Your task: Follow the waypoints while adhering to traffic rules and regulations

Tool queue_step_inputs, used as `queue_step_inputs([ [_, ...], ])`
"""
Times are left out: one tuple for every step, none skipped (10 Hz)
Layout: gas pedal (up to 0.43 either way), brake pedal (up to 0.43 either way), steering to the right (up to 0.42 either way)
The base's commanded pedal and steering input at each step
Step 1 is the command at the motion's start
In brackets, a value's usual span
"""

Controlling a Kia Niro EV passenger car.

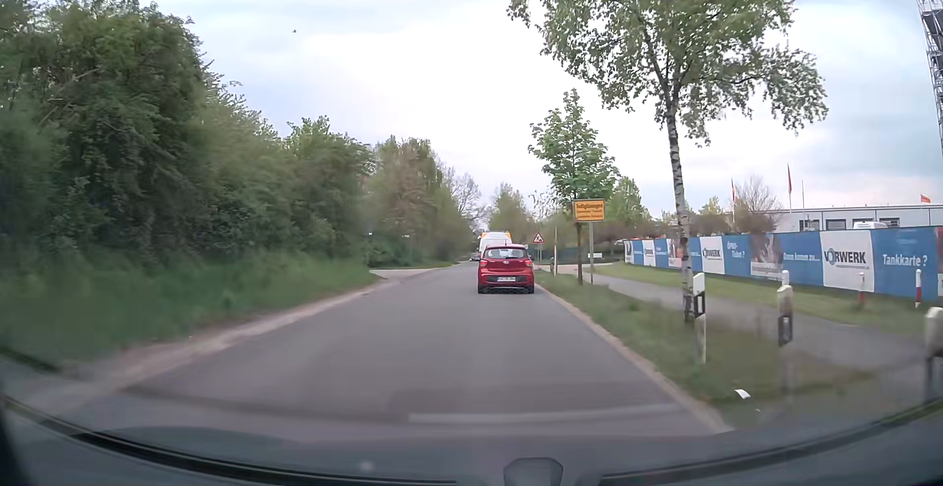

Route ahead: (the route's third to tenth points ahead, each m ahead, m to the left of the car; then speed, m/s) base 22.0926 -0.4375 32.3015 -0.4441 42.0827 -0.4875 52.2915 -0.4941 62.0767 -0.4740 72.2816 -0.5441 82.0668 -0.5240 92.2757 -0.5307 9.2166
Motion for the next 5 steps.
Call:
queue_step_inputs([
  [0.15, 0.0, 0.008],
  [0.15, 0.0, 0.006],
  [0.15, 0.0, 0.005],
  [0.15, 0.0, 0.005],
  [0.15, 0.0, 0.004],
])
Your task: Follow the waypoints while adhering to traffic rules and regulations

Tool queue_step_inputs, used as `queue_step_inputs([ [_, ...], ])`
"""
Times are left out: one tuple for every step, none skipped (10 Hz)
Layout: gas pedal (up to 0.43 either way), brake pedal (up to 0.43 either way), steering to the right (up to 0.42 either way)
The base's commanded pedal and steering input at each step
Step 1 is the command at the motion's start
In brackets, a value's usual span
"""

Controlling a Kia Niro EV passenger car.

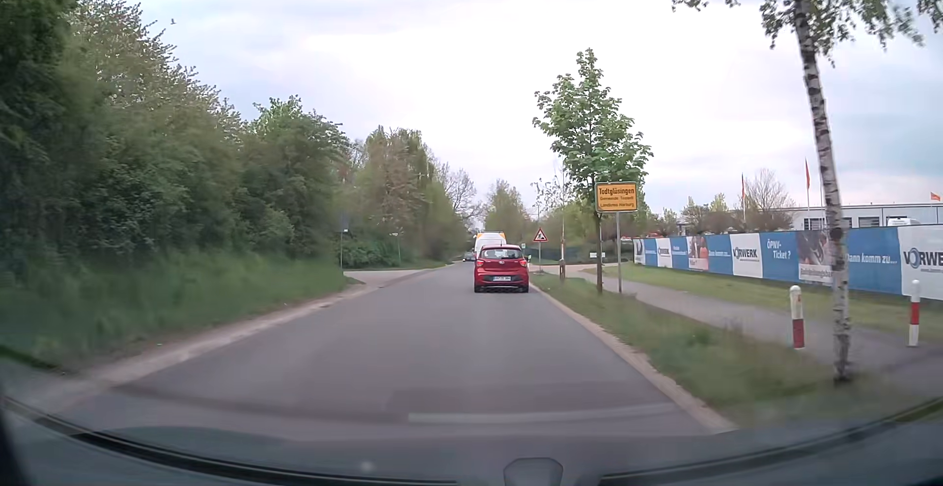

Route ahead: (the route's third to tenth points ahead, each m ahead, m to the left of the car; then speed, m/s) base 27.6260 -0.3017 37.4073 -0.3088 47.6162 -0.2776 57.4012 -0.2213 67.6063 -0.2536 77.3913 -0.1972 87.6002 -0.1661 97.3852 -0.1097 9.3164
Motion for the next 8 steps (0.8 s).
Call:
queue_step_inputs([
  [0.15, 0.0, 0.002],
  [0.15, 0.0, 0.002],
  [0.15, 0.0, 0.002],
  [0.15, 0.0, 0.001],
  [0.15, 0.0, -0.001],
  [0.15, 0.0, -0.002],
  [0.15, 0.0, -0.003],
  [0.15, 0.0, -0.003],
])
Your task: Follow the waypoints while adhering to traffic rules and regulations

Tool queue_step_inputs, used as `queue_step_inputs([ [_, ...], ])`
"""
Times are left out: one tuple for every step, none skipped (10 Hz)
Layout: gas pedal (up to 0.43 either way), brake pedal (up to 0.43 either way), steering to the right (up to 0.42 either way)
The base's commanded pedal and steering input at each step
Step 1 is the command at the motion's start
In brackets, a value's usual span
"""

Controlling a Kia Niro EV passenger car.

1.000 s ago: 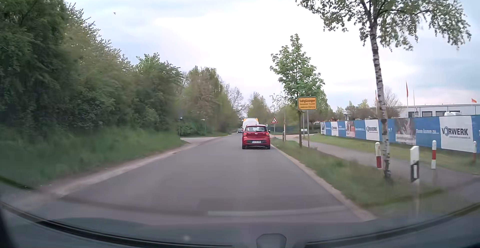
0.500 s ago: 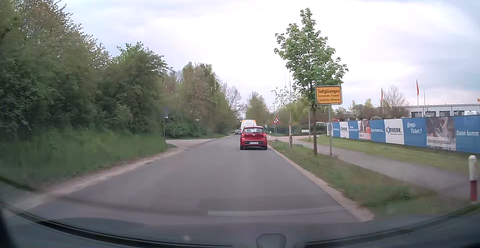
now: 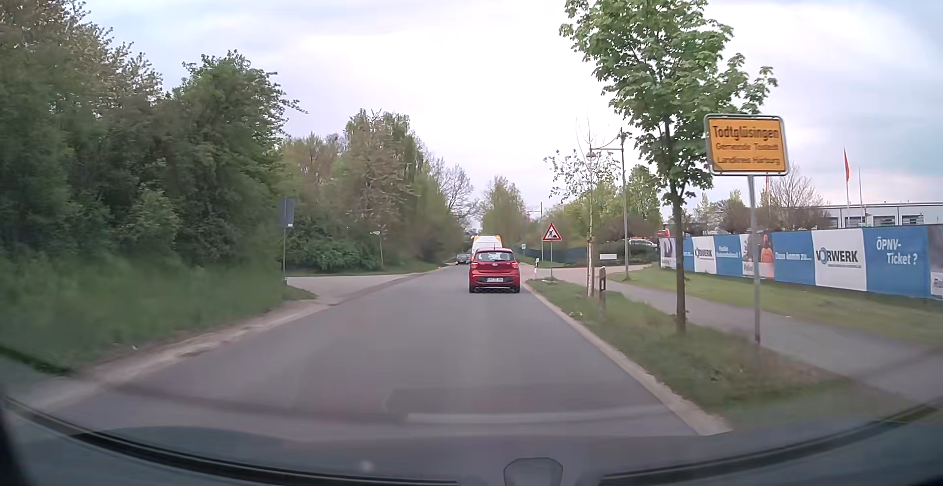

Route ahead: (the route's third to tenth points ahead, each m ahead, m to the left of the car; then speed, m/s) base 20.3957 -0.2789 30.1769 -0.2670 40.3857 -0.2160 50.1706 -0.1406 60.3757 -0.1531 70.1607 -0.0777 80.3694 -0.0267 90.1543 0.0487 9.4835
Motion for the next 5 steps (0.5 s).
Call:
queue_step_inputs([
  [0.15, 0.0, -0.003],
  [0.15, 0.0, -0.003],
  [0.15, 0.0, -0.004],
  [0.15, 0.0, -0.006],
  [0.15, 0.0, -0.005],
])
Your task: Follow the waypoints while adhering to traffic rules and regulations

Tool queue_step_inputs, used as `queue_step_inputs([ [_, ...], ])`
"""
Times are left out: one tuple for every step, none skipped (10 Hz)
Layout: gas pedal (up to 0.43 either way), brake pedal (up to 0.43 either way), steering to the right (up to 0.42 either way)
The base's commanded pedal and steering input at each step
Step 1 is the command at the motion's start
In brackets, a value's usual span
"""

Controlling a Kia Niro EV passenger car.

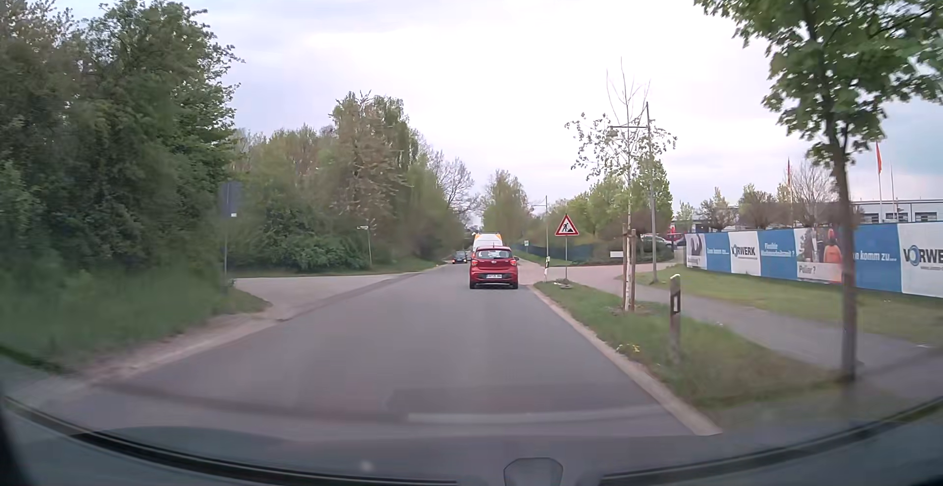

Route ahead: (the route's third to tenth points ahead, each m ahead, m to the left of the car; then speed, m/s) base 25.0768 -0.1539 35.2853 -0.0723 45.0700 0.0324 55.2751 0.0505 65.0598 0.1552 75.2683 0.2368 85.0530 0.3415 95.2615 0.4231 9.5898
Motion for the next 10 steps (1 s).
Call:
queue_step_inputs([
  [0.15, 0.0, -0.005],
  [0.15, 0.0, -0.004],
  [0.15, 0.0, -0.004],
  [0.157, 0.0, -0.004],
  [0.157, 0.0, -0.004],
  [0.169, 0.0, -0.004],
  [0.169, 0.0, -0.004],
  [0.169, 0.0, -0.004],
  [0.157, 0.0, -0.004],
  [0.157, 0.0, -0.004],
])
